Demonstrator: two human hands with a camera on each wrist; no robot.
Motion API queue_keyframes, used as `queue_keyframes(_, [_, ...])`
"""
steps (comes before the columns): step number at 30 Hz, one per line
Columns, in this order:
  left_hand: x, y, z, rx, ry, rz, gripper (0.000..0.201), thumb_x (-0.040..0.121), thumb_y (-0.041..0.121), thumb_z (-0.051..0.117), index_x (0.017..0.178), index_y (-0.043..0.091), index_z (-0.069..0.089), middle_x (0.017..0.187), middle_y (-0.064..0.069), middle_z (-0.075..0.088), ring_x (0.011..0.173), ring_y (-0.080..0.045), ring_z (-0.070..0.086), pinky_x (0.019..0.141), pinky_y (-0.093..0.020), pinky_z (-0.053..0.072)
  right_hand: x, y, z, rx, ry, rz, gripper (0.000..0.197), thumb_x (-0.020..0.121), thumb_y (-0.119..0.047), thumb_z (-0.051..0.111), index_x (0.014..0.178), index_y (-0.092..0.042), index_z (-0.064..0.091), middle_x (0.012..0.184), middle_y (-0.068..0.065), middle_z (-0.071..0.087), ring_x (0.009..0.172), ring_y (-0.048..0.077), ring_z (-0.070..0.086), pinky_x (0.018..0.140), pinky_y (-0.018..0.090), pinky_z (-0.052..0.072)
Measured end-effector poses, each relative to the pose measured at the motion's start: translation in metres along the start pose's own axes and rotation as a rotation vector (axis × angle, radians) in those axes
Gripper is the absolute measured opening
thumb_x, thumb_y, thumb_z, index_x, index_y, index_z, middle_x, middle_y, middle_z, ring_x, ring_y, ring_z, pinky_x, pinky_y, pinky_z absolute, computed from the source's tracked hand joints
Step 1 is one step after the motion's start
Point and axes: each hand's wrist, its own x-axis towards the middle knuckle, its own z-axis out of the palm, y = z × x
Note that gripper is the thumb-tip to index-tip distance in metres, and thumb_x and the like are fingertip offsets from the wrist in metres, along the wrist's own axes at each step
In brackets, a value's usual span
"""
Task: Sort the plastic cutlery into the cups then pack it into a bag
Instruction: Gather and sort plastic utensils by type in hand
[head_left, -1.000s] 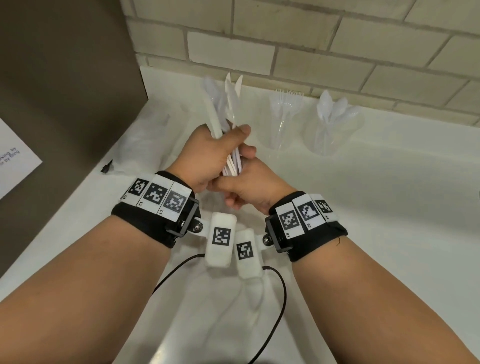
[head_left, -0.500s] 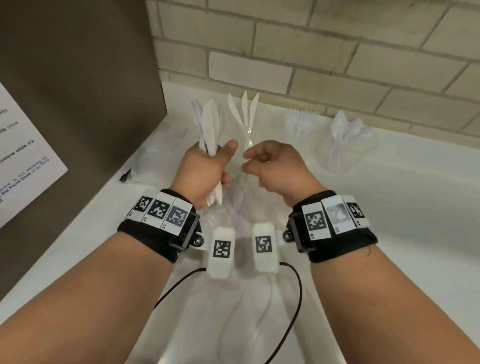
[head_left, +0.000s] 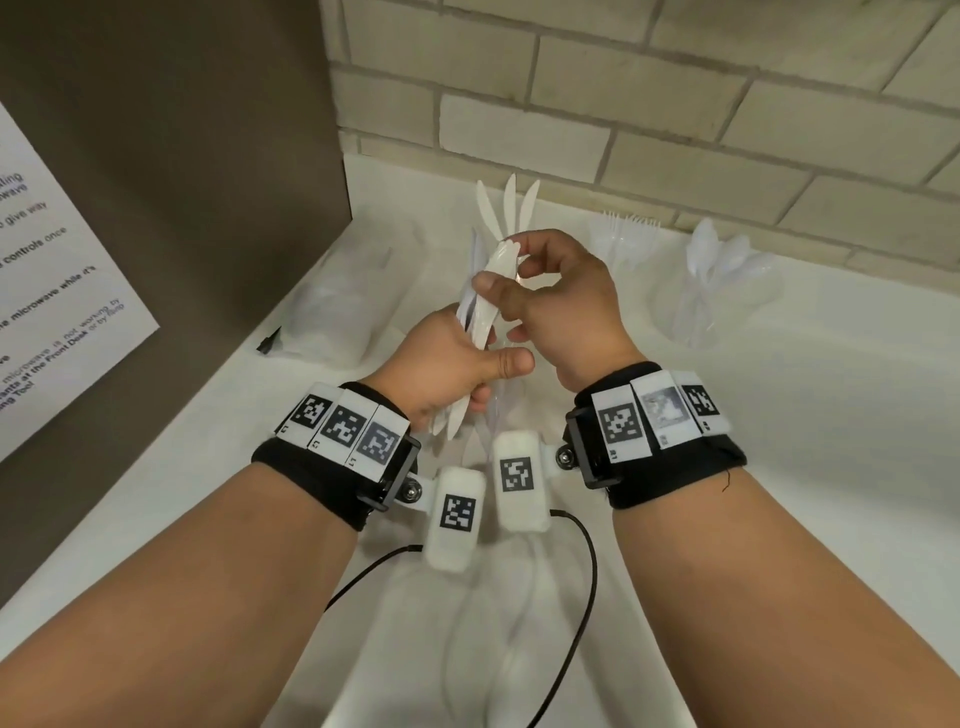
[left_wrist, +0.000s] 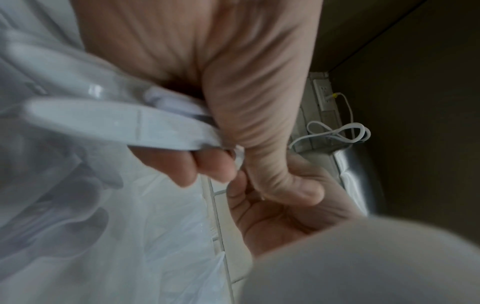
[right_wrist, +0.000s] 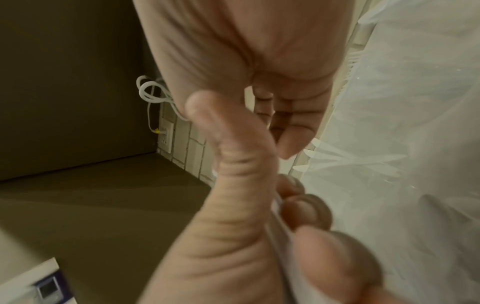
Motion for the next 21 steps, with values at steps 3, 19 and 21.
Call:
queue_keyframes(3, [-0.004, 0.001, 0.006, -0.103, 0.001, -0.020, 0.031, 0.079, 0.048, 0.060, 0.079, 0.017, 0.054, 0.051, 0.000, 0.048, 0.042, -0.015, 0.047, 0.052, -0.031, 0.046, 0.003, -0.003, -0.004, 0.147, -0.026, 0.095, 0.016, 0.087, -0.013, 0.069, 0.092, -0.001, 0.060, 0.088, 0.011, 0.058, 0.074, 0.026, 0.062, 0.064, 0.035, 0.058])
queue_keyframes(19, [0.001, -0.001, 0.007, -0.258, 0.088, -0.144, 0.038, 0.096, 0.038, 0.049, 0.091, 0.001, 0.055, 0.067, -0.011, 0.059, 0.050, -0.016, 0.064, 0.052, -0.031, 0.058, 0.003, -0.012, -0.011, 0.355, 0.224, 0.195, 0.020, 0.104, -0.029, 0.028, 0.109, -0.014, 0.040, 0.068, 0.006, 0.060, 0.052, 0.023, 0.066, 0.058, 0.037, 0.057])
queue_keyframes(21, [0.002, -0.002, 0.006, -0.269, 0.112, -0.140, 0.034, 0.095, 0.037, 0.051, 0.083, 0.006, 0.052, 0.066, -0.006, 0.054, 0.046, -0.013, 0.061, 0.050, -0.029, 0.056, 0.005, -0.015, -0.013, 0.376, 0.273, 0.154, 0.022, 0.104, -0.032, 0.026, 0.109, -0.015, 0.041, 0.064, 0.005, 0.048, 0.039, 0.019, 0.052, 0.049, 0.035, 0.052])
